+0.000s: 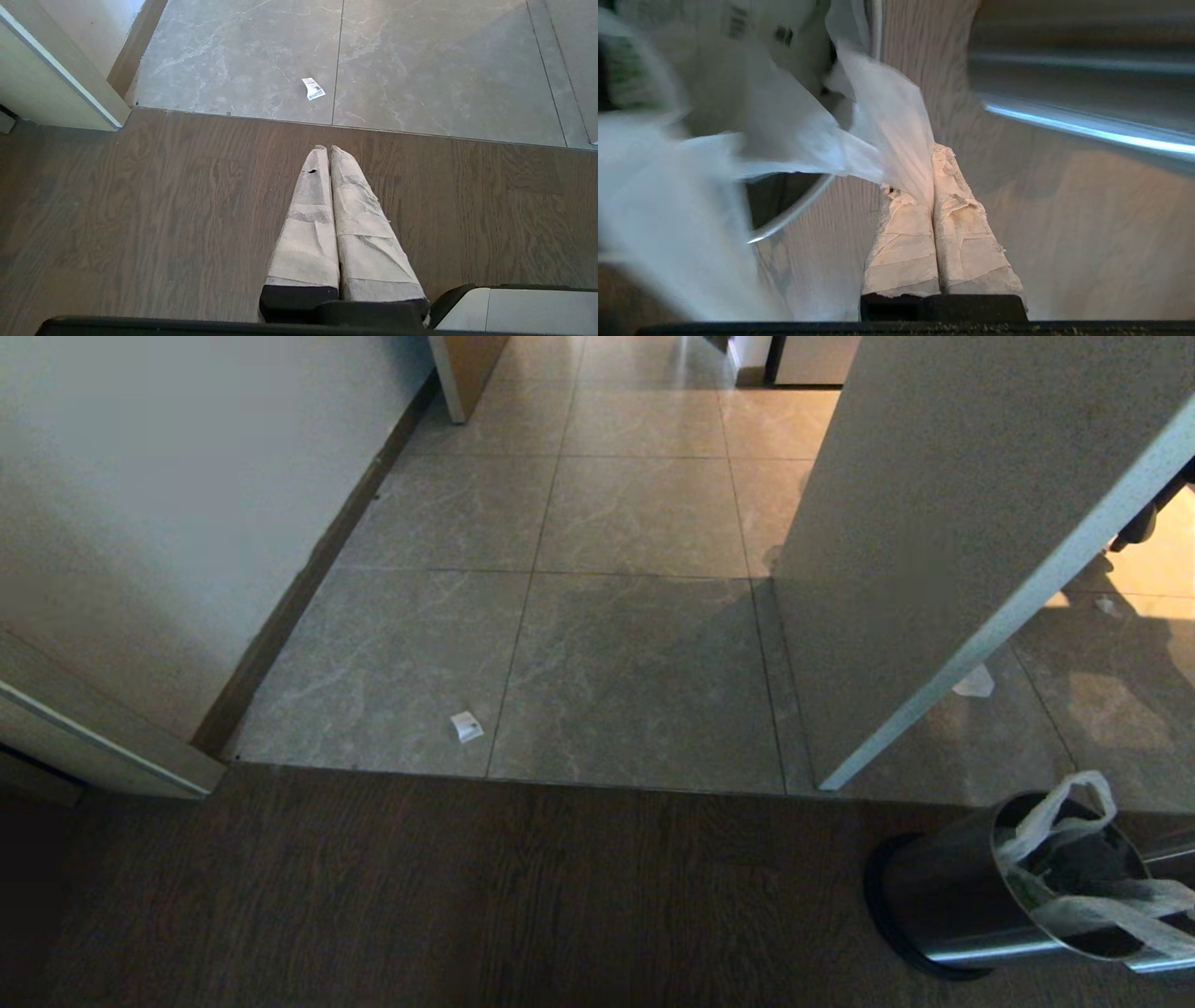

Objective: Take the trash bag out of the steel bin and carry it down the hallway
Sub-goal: Pick up the trash bag

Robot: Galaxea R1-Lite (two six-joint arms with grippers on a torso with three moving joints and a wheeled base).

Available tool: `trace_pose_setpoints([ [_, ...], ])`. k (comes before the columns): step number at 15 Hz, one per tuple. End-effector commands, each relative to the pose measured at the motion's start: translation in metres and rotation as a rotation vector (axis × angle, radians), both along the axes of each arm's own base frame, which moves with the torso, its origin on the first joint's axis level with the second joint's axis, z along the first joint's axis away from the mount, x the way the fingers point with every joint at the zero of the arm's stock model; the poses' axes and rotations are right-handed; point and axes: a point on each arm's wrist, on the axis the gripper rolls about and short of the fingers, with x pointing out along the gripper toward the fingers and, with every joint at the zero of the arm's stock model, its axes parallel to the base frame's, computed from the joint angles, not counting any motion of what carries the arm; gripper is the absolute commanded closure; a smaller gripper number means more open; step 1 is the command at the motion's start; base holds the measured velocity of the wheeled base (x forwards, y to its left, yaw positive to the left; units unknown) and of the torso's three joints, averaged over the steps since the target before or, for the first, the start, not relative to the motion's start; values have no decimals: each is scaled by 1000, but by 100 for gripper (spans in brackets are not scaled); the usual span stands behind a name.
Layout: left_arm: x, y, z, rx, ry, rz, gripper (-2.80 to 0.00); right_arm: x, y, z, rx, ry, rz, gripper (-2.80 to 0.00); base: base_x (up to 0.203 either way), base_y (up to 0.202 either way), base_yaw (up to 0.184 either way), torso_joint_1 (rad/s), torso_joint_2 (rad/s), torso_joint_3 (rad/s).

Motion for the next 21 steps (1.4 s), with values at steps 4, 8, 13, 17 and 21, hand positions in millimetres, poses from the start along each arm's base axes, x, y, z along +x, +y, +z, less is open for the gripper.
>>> trace_pose_setpoints([
  [4,0,0,0,0,0,1,0,11,30,53,-39,-64,66,0,0,0,0,0,0,0],
  [8,0,0,0,0,0,0,0,33,43,49,-14,-79,120,0,0,0,0,0,0,0],
  [13,0,0,0,0,0,1,0,69,55,47,-3,-147,177,0,0,0,0,0,0,0],
  [17,0,0,0,0,0,0,0,89,64,43,27,-200,188,0,0,0,0,0,0,0],
  [21,0,0,0,0,0,0,0,100,65,47,-14,-261,208,0,0,0,0,0,0,0],
])
